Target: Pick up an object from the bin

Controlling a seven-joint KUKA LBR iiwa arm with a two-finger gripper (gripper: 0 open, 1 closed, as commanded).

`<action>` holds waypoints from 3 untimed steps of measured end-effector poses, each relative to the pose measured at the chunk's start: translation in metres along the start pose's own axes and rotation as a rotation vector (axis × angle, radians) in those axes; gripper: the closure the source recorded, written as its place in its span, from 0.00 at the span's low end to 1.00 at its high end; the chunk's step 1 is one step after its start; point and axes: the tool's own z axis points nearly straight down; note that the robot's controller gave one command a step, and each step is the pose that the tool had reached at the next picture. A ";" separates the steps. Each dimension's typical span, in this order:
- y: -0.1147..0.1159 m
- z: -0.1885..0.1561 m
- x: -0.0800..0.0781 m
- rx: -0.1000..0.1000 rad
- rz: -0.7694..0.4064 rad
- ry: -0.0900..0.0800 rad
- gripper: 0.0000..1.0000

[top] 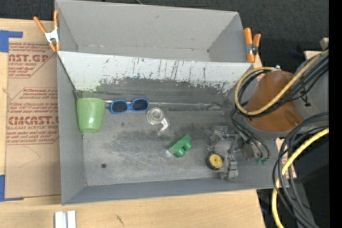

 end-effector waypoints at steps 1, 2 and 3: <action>0.026 -0.003 -0.006 0.000 0.040 -0.004 0.00; 0.024 -0.003 -0.005 0.002 0.042 -0.003 1.00; 0.024 -0.003 -0.005 0.002 0.041 -0.003 0.00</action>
Offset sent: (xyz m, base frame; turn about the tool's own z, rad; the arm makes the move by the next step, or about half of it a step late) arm 0.0043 0.0235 0.0036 0.0424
